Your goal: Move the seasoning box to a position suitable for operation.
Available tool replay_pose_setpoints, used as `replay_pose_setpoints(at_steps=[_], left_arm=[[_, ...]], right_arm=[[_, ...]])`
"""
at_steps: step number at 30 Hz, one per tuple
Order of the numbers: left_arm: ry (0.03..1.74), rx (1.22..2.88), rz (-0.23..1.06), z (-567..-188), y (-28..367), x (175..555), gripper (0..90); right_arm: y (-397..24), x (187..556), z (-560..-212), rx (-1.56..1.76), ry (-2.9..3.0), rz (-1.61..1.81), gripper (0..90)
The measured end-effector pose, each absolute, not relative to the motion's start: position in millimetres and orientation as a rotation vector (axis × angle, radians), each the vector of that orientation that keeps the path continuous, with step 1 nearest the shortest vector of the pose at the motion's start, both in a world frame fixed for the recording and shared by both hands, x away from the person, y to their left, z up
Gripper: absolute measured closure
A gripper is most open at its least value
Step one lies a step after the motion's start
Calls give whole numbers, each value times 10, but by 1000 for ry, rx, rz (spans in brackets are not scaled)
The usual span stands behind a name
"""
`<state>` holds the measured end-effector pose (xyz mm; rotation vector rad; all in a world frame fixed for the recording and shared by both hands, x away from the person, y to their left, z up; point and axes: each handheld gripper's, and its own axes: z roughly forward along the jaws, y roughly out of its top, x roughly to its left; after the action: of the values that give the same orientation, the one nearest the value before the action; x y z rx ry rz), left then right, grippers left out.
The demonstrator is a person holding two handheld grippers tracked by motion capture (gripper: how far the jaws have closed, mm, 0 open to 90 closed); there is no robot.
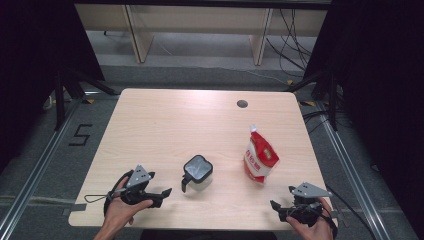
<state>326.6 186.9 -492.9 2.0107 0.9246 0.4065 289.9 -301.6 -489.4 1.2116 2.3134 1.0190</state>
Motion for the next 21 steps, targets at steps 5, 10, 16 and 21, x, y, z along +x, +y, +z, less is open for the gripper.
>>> replay_pose_setpoints(at_steps=[5,10,16,21], left_arm=[[905,2023,402,-4932,1854,3259,152],[892,2023,389,-4938,1812,3247,166],[849,2020,403,-4916,1711,3241,249],[825,2013,406,-4921,1613,3243,284]], right_arm=[[-2993,2881,-4890,1231,2296,1032,168],[-3013,2898,-4892,1213,2309,1028,168],[-3001,2895,-4892,1212,2294,1030,168],[-2967,2867,-4896,1266,2271,1020,169]])
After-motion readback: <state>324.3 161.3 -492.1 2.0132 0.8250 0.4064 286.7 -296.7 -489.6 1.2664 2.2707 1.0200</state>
